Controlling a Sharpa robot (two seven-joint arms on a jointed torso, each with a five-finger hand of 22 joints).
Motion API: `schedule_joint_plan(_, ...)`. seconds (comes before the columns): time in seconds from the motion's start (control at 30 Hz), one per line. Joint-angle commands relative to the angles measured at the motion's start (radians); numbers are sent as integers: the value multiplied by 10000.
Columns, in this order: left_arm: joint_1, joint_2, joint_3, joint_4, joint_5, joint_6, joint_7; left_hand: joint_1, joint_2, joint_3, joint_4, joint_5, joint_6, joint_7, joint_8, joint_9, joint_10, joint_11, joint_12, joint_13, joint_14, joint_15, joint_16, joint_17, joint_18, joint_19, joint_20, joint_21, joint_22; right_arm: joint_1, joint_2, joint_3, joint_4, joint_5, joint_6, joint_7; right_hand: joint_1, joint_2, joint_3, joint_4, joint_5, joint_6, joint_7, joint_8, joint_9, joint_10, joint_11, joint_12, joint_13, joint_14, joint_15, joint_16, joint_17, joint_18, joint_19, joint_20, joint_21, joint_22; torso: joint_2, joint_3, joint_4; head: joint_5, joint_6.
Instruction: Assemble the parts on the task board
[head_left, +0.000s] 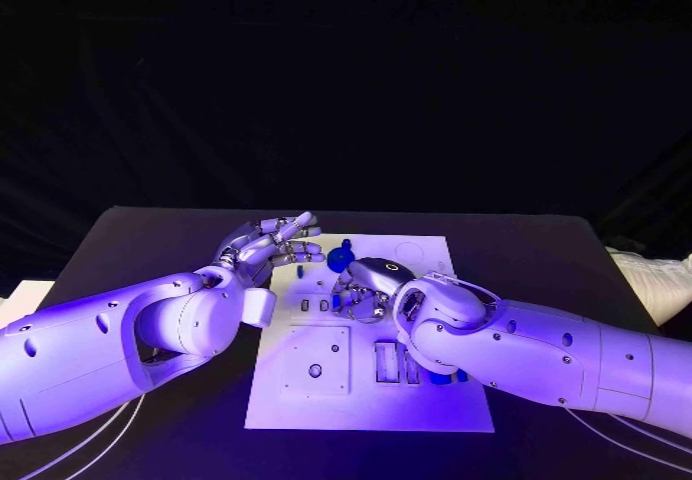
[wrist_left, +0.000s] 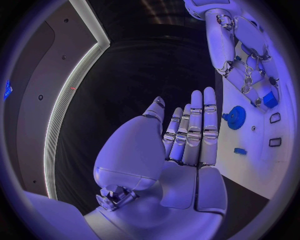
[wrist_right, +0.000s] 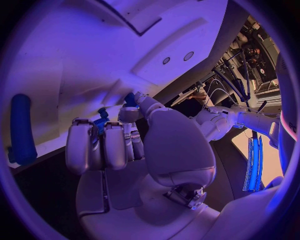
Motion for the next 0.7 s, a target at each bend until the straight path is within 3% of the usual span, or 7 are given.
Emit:
schedule_joint_plan(0.03,3,18,5,13,26,204,58,33,62,-4,-58,51,-16,75,-39,-1,-6,20,-70,-13,-85,16,-56,31,104,-53,-11,73,12,-64,-14,-51,-35,-140,427,-288,-122,-36,-71,35,-41,-119,65,-117,-34,-71,22,-77,-58,550,34,-65,171,-84,-80,-3,-68,-25,2,-1,-2,1,-26)
schedule_joint_plan(0.7,2,20,5,14,26,223,-25,38,66,0,-64,52,-16,75,-40,-1,-7,21,-72,-13,-86,16,-56,37,104,-54,-11,75,13,-64,21,-66,-24,-103,-171,-208,-372,-364,-386,173,-96,-462,182,-395,-107,-132,130,-193,-157,548,126,-111,145,-73,-111,80,-114,-91,5,-1,5,-26,-73)
